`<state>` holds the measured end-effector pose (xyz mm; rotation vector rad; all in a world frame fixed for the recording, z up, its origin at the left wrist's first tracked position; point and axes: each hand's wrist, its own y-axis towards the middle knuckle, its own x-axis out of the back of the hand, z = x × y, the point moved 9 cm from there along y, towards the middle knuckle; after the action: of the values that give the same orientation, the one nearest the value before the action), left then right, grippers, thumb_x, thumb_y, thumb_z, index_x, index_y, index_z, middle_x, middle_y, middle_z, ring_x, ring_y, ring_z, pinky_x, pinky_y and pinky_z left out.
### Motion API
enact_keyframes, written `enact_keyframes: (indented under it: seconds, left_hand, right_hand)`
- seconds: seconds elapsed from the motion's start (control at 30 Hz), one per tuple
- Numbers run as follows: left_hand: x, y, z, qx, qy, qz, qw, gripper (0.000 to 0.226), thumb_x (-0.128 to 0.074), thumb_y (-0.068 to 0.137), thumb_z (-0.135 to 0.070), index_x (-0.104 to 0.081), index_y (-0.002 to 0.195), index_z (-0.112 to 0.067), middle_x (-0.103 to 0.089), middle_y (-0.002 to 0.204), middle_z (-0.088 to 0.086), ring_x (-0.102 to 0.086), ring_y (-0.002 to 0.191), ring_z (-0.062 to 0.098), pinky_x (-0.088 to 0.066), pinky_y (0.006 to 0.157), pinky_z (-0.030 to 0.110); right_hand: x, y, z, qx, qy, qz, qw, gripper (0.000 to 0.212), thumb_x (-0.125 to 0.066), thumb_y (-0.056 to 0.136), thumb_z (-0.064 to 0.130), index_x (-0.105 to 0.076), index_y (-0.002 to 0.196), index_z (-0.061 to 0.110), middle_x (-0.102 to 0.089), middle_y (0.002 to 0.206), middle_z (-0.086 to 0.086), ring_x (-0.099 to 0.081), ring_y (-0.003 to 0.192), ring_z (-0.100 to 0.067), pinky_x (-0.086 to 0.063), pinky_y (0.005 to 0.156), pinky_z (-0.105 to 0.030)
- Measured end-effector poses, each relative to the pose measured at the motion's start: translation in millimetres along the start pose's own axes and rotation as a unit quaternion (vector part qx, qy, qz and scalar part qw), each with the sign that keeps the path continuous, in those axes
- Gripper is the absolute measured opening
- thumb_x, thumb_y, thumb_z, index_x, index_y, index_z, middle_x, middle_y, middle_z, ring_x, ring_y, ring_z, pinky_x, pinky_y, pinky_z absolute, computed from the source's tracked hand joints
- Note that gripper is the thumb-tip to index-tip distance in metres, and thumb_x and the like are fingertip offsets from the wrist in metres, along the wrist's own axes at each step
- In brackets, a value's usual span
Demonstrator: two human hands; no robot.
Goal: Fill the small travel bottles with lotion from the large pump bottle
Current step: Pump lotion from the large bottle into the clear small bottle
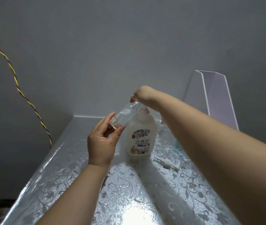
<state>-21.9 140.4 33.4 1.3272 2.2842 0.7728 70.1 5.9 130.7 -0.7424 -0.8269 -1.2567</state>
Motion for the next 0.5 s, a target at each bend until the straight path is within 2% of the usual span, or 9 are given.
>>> enact_keyframes:
  seconds: [0.13,0.2,0.3,0.37,0.4,0.43,0.5]
  left_hand:
    - [-2.1,-1.5,-1.0,-0.002,0.007,0.005,1.0,0.05,-0.072,0.073,-0.033,-0.059,0.121,-0.029,-0.063,0.104,-0.016,-0.059,0.088,-0.014,-0.044,0.081,0.003]
    - [-2.6,-2.3,-0.9,-0.002,0.007,0.009,1.0,0.05,-0.072,0.073,-0.033,-0.059,0.121,-0.028,-0.063,0.103,-0.015,-0.059,0.087,-0.015,-0.044,0.08,0.002]
    - [-3.0,-2.1,-1.5,-0.006,0.01,0.013,1.0,0.05,-0.072,0.073,-0.034,-0.06,0.121,-0.027,-0.064,0.102,-0.012,-0.059,0.087,-0.014,-0.044,0.08,0.003]
    - [-2.1,-1.4,-0.1,-0.003,0.002,0.012,1.0,0.05,-0.073,0.073,-0.034,-0.06,0.121,-0.029,-0.066,0.103,-0.007,-0.061,0.087,-0.011,-0.046,0.082,0.006]
    - [-1.7,-0.9,1.2,0.0,-0.002,0.011,1.0,0.05,-0.073,0.073,-0.035,-0.06,0.121,-0.031,-0.067,0.105,-0.006,-0.062,0.088,-0.01,-0.048,0.082,0.008]
    - [-1.3,-0.5,2.2,0.001,-0.003,0.011,1.0,0.05,-0.073,0.072,-0.036,-0.06,0.121,-0.033,-0.067,0.106,-0.005,-0.062,0.088,-0.008,-0.048,0.083,0.009]
    - [-0.9,0.7,4.6,0.001,0.001,0.011,1.0,0.049,-0.073,0.073,-0.038,-0.059,0.12,-0.036,-0.068,0.106,-0.006,-0.062,0.088,-0.007,-0.049,0.083,0.01]
  right_hand:
    - [-6.2,5.1,-9.2,-0.021,-0.007,0.015,1.0,0.039,-0.039,0.1,0.007,-0.047,0.138,0.001,-0.045,0.145,-0.014,-0.042,0.134,-0.029,-0.035,0.109,-0.032]
    - [-6.6,2.4,-5.1,0.003,-0.035,0.015,0.999,0.041,-0.04,0.099,0.004,-0.045,0.14,0.003,-0.043,0.146,-0.013,-0.043,0.134,-0.029,-0.035,0.11,-0.031]
    - [-3.9,1.6,-9.4,-0.004,0.024,0.001,1.0,0.037,-0.041,0.1,0.011,-0.052,0.133,-0.001,-0.052,0.137,-0.017,-0.048,0.128,-0.031,-0.041,0.102,-0.032]
    - [2.7,-1.7,-5.6,0.015,0.047,-0.011,0.999,0.036,-0.041,0.1,0.015,-0.058,0.126,-0.003,-0.058,0.118,-0.019,-0.055,0.11,-0.031,-0.043,0.089,-0.03]
    - [3.7,-4.8,-3.5,0.019,0.049,0.0,0.999,0.036,-0.041,0.1,0.017,-0.059,0.124,-0.004,-0.057,0.108,-0.017,-0.053,0.1,-0.028,-0.039,0.082,-0.028]
    - [6.4,-4.3,-3.0,0.023,0.057,-0.002,0.998,0.037,-0.043,0.101,0.02,-0.06,0.123,-0.004,-0.055,0.103,-0.016,-0.052,0.096,-0.027,-0.038,0.081,-0.027]
    - [8.9,-5.0,-1.3,0.02,0.055,0.002,0.998,0.038,-0.047,0.099,0.024,-0.06,0.123,-0.003,-0.06,0.116,-0.019,-0.057,0.108,-0.032,-0.043,0.093,-0.033]
